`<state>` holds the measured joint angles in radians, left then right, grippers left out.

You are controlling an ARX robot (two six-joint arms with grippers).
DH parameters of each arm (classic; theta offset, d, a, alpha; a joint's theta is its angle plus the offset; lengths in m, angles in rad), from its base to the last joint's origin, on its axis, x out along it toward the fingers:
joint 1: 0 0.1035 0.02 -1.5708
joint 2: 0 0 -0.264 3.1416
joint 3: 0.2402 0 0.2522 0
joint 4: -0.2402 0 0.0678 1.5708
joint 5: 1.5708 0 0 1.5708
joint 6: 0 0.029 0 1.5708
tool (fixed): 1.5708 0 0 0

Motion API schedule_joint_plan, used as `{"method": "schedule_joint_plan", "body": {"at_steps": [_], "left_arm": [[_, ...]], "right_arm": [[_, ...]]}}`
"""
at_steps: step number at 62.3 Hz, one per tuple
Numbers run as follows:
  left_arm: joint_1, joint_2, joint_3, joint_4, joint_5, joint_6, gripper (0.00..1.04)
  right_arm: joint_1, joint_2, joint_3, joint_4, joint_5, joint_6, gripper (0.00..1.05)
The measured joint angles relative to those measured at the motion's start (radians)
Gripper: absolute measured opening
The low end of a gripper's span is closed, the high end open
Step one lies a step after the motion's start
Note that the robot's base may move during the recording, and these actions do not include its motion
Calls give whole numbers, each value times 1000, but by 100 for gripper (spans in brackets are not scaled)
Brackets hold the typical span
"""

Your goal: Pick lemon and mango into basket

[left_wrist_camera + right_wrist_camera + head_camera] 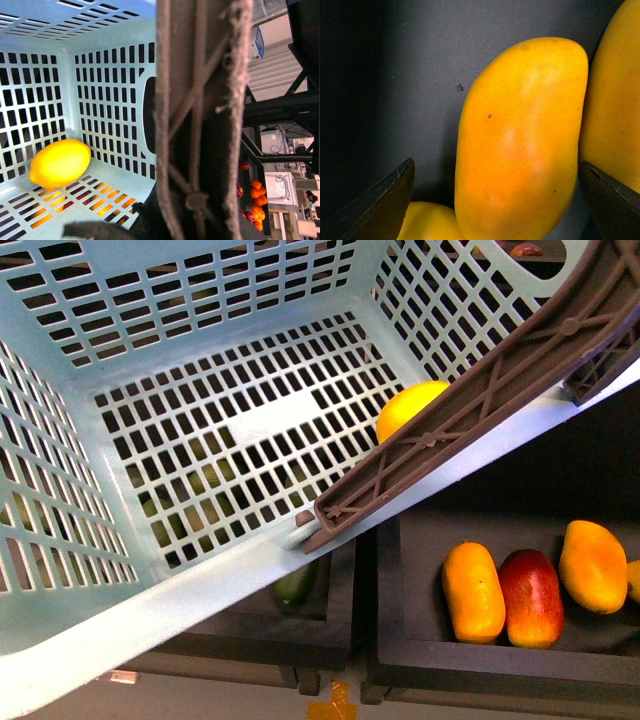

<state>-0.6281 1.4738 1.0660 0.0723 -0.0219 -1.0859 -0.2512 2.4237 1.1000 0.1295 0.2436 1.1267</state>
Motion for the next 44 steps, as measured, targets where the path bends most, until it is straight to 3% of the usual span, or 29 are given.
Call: {"method": "schedule_joint_plan", "body": {"at_steps": [12, 24, 28, 44], "left_arm": [[0, 0, 0, 0, -1, 0, 5], [0, 0, 0, 0, -1, 0, 5], [0, 0, 0, 0, 0, 0, 5], [0, 0, 0, 0, 0, 0, 5]], "right_arm": [[-5, 31, 43, -23, 5, 3, 94], [-10, 42, 56, -39, 0, -18, 68], [-12, 36, 56, -39, -9, -35, 63], [-20, -127, -31, 32, -80, -175, 60]]}}
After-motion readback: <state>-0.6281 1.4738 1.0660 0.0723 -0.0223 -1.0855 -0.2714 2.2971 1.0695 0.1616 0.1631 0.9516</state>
